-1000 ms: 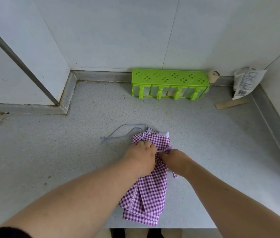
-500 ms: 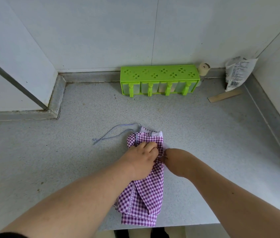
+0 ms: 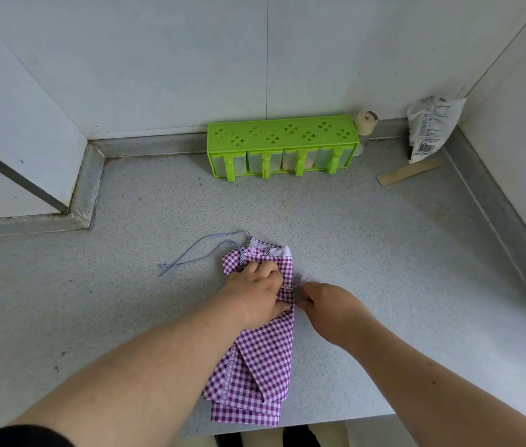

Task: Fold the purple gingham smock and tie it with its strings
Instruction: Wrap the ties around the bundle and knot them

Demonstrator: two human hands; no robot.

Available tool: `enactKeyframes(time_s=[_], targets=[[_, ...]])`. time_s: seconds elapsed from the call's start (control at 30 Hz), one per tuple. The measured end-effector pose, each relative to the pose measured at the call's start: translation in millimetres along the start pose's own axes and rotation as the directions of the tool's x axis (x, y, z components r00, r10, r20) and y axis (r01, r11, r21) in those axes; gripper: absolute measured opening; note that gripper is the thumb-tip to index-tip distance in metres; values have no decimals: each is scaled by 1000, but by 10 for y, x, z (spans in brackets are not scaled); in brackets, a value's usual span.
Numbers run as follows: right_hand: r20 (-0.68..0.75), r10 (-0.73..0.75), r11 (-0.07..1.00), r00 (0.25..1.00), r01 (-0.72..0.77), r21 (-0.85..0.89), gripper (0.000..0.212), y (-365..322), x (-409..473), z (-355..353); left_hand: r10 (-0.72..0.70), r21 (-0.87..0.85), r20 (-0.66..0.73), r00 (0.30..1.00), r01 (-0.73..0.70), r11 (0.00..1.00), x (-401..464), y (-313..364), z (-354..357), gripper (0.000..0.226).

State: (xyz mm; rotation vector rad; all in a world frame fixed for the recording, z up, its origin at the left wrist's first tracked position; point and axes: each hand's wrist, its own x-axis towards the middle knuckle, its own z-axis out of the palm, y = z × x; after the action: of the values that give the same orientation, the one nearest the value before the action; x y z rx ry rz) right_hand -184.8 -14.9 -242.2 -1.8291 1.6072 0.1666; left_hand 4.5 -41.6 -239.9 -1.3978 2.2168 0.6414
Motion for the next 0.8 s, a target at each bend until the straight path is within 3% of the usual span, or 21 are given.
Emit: enactKeyframes(time_s=[0.2,0.37,0.47,0.63,0.8], targets=[[-69,101,990,992,-107,-89,20,252,-167,28,24,-8,5,1000,-24,1000,11,-39,-23,60],[-46,85,994,995,-87,-60,17,227,-146,-93,1,0,53,999,-1,1000,17,25,-94,61],[-61,131,989,990,-126,81,23,194,-111,-134,-21,15,34,999,20,1000,2,102,-123,58],[-35,294,856,955,-247,453,35,108,-16,-148,81,-11,-179,980,-84,996,-106,166,-135,34],[-17,385,721,923,-289,630,39,55,45,-120,104,-196,-64,993,-114,974,-207,163,-140,21]])
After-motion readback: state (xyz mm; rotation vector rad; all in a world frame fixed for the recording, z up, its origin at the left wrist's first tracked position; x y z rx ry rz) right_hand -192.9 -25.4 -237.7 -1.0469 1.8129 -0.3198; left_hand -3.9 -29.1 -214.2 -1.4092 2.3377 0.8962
